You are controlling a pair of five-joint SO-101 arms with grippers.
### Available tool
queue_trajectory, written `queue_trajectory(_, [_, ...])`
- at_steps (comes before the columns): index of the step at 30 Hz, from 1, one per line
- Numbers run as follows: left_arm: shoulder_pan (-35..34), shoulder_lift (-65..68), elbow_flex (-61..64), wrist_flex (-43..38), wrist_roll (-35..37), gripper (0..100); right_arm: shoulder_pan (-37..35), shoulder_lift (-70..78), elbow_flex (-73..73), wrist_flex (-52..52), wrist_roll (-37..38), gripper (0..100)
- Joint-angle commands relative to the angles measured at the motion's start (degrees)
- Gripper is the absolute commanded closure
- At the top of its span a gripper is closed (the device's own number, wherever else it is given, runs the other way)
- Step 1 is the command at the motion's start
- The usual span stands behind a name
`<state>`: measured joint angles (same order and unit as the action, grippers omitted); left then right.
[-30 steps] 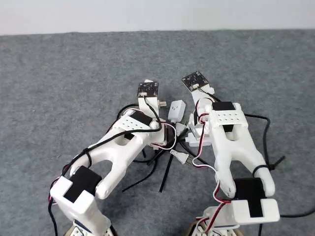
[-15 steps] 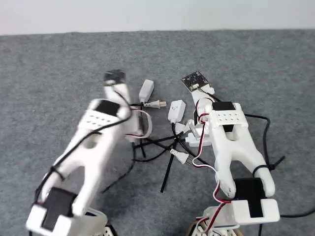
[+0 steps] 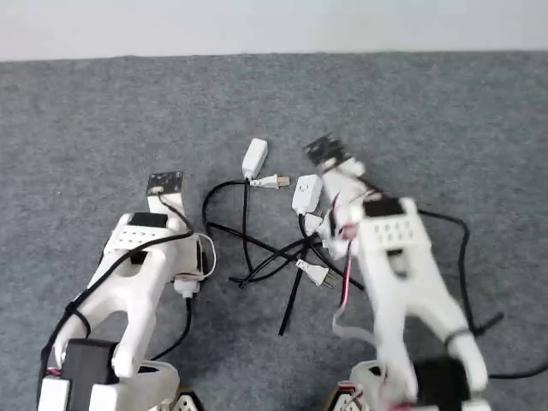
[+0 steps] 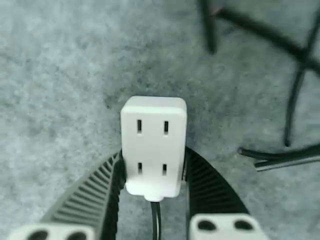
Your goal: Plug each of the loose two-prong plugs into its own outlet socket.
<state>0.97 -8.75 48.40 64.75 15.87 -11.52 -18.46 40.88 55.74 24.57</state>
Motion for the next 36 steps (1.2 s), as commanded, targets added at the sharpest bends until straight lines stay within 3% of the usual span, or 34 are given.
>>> queue_trajectory(1, [-0.09,-1.93,1.19,-2.55,-0.7,99,-4.0,-12.35,6.07,0.57,2.81,97.6])
queue_trajectory(5, [0.7,-2.02,3.56,-7.03,-1.05,99,-5.58,-14.64,9.05,0.4,2.46,95.5])
queue_trajectory(11, [0.88,-2.46,3.47,-8.09,-1.14,98,-9.89,-7.52,8.44,-1.36,3.25,82.9])
queue_trajectory(14, [1.14,-2.46,2.15,-8.35,-2.64,93,-11.47,-4.62,7.21,-2.07,6.86,83.7])
queue_trajectory(21, [0.79,-2.46,-1.19,-8.26,-3.52,79,-11.47,-1.45,6.15,-3.65,7.47,84.3])
queue_trajectory(31, [0.53,-2.55,-5.41,-2.64,-10.37,78,-11.74,-1.1,6.15,-3.65,11.87,84.0])
queue_trajectory(36, [-4.57,-2.55,-10.59,-0.53,-12.66,78,-13.76,-0.4,6.42,-3.56,12.04,83.9])
